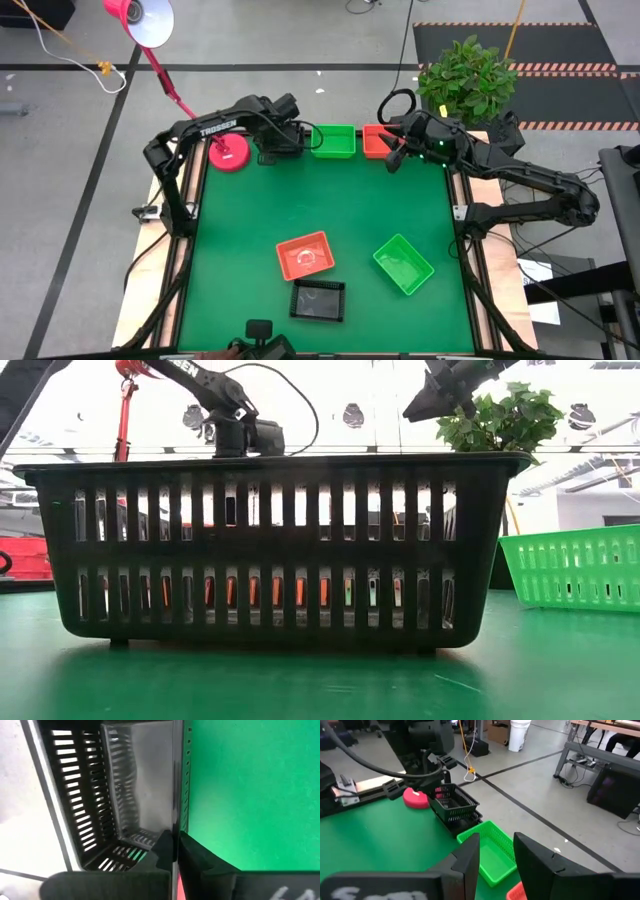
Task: Stack baskets by color
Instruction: Stack the middle left black bin on top of the top black bin
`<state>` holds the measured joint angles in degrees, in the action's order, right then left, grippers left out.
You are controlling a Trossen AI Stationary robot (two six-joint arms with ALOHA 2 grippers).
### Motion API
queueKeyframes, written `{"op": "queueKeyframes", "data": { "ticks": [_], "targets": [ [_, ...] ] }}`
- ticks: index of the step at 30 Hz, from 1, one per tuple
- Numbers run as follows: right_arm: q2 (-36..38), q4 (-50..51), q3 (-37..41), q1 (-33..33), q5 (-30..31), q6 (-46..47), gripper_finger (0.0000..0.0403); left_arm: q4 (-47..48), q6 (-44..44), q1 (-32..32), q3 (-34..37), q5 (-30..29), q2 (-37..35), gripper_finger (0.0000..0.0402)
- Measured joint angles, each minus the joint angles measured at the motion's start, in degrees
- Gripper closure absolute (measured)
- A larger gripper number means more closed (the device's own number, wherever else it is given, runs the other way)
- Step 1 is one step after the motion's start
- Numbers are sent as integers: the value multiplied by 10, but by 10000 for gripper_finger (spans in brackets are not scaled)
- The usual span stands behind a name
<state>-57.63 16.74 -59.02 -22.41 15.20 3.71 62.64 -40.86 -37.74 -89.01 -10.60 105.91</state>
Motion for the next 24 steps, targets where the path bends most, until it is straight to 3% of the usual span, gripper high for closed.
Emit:
{"op": "queueKeyframes", "data": {
  "ticks": [6,14,24],
  "targets": [
    [0,23,0,0,0,-1,287,-29,4,1,0,-6,13,374],
    [0,20,0,0,0,-1,287,-43,8,2,0,-10,21,389],
    [0,20,0,0,0,1,287,-60,15,1,0,-10,26,359]
  ]
}}
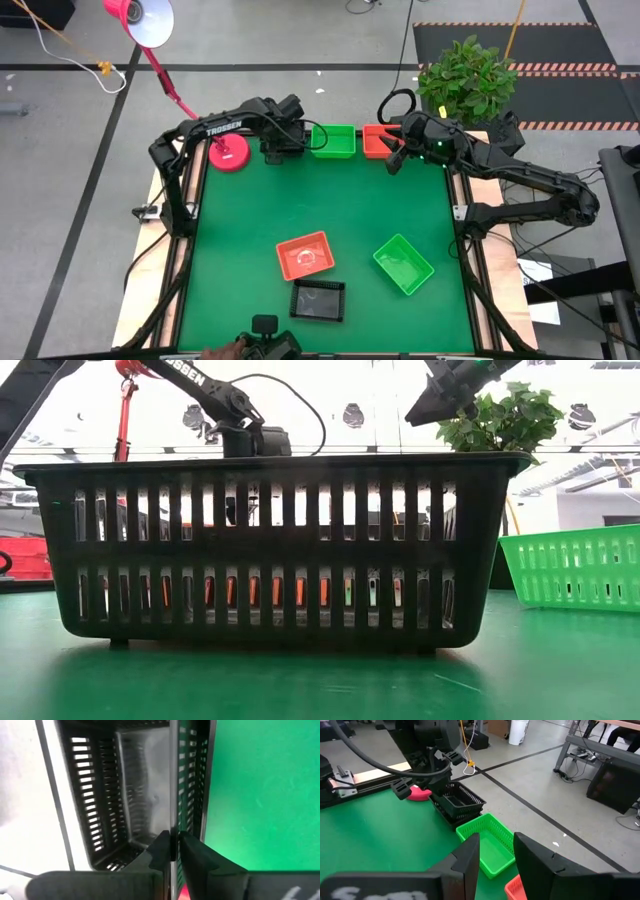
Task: Stack baskets by color
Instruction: Stack the middle left black bin on top of the top black bin, then stack the bottom green bin on top of the top green bins
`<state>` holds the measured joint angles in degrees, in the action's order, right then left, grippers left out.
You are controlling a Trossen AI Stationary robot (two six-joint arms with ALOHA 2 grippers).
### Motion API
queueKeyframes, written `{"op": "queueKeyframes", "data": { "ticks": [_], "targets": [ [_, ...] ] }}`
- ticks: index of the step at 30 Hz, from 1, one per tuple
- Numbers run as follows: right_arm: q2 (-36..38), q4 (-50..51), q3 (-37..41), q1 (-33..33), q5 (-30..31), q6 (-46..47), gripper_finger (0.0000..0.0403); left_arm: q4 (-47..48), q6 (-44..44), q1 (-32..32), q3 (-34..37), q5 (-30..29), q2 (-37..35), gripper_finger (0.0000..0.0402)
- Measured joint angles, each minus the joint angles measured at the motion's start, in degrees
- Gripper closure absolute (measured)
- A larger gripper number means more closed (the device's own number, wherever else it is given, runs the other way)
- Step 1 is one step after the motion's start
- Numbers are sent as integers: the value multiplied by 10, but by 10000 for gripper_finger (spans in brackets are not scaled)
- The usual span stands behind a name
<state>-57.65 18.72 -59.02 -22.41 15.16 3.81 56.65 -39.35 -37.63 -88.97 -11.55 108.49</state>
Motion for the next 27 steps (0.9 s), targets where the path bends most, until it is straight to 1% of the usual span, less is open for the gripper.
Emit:
{"op": "queueKeyframes", "data": {
  "ticks": [6,9,19,27],
  "targets": [
    [0,0,0,0,0,4,287,-2,10,-4,7,6,0,357],
    [0,-3,0,0,0,20,287,2,13,-7,7,15,0,349],
    [0,-5,0,0,-3,62,287,1,27,-6,7,15,0,265],
    [0,-5,0,17,-4,99,287,7,34,-6,7,16,-7,231]
  ]
}}
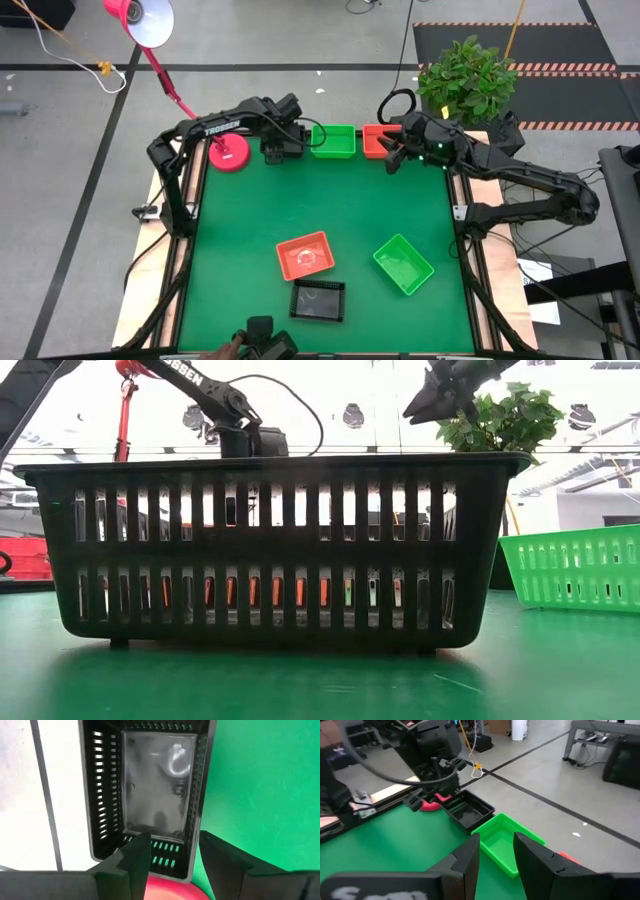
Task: Stack baskets by color
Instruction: Stack the bottom green bin on top of the top green bins
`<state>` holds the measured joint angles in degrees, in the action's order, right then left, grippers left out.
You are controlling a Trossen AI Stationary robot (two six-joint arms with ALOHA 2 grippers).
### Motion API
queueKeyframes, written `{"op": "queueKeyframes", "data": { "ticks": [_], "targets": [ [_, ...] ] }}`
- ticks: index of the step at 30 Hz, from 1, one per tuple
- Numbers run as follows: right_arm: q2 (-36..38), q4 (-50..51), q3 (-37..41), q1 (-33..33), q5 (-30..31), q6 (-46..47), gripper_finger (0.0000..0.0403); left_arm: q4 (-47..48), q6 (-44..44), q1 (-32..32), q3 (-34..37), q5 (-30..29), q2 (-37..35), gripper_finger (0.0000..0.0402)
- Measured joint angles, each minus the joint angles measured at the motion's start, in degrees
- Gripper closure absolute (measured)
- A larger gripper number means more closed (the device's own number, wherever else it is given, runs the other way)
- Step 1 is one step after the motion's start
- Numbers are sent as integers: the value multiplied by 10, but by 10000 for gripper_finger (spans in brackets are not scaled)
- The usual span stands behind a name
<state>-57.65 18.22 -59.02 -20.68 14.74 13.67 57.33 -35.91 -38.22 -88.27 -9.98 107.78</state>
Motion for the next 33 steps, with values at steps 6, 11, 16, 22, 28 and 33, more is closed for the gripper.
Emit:
{"op": "queueKeyframes", "data": {
  "ticks": [6,11,16,22,28,33],
  "targets": [
    [0,0,0,34,0,38,287,4,39,3,0,0,-6,225],
    [0,0,0,63,0,78,287,27,64,10,0,31,-17,224],
    [0,1,0,89,1,121,287,31,121,24,0,67,-36,224],
    [0,11,0,119,0,139,287,30,203,60,0,87,-79,224],
    [0,17,0,133,-47,126,287,26,289,116,0,93,-115,224],
    [0,22,0,133,-127,164,287,26,373,181,0,138,-131,224]
  ]
}}
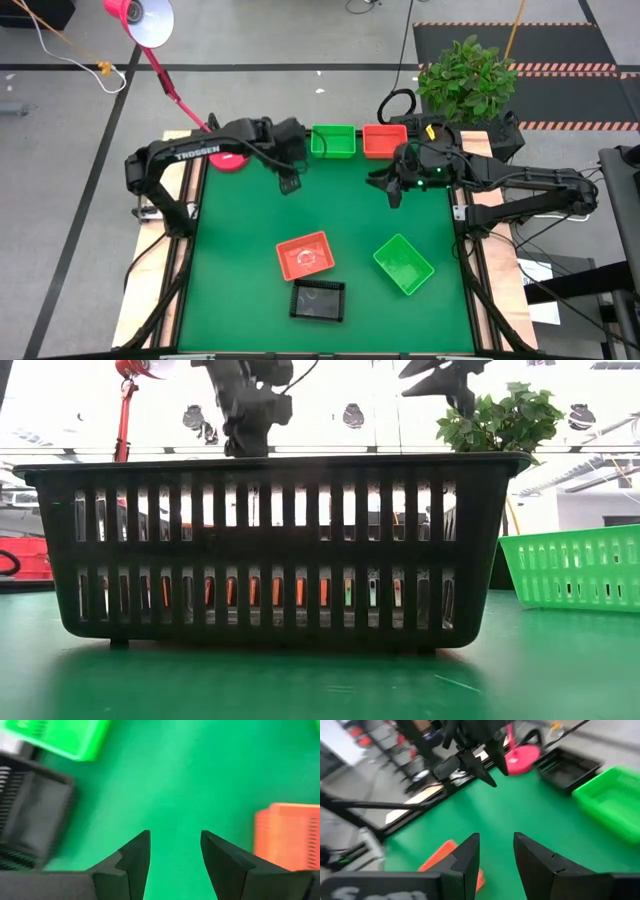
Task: Stack baskets by color
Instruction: Stack the bottom green bin on top of the top green bins
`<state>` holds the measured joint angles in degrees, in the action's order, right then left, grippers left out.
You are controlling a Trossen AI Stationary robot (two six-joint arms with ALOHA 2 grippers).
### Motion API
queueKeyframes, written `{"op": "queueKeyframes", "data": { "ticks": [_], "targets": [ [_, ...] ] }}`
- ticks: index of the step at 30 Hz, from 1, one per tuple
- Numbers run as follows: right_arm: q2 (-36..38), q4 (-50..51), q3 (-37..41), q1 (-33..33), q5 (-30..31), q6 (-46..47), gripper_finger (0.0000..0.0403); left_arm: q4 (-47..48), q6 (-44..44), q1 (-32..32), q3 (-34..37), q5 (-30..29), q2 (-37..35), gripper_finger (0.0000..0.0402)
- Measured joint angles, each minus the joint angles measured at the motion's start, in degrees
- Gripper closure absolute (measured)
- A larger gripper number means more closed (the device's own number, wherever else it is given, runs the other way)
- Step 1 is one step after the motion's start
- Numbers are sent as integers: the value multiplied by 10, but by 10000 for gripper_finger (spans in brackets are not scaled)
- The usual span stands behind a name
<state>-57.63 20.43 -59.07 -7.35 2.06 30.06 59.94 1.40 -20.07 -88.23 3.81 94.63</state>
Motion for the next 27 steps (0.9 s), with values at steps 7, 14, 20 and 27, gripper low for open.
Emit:
{"op": "queueKeyframes", "data": {
  "ticks": [7,14,20,27],
  "targets": [
    [0,74,0,39,-51,98,287,-2,78,125,0,9,0,224],
    [0,151,0,148,-34,115,287,-47,190,246,0,-37,0,224],
    [0,217,0,222,10,150,287,-66,274,314,0,-78,0,224],
    [0,256,0,278,24,124,287,-61,298,346,0,-114,0,224]
  ]
}}
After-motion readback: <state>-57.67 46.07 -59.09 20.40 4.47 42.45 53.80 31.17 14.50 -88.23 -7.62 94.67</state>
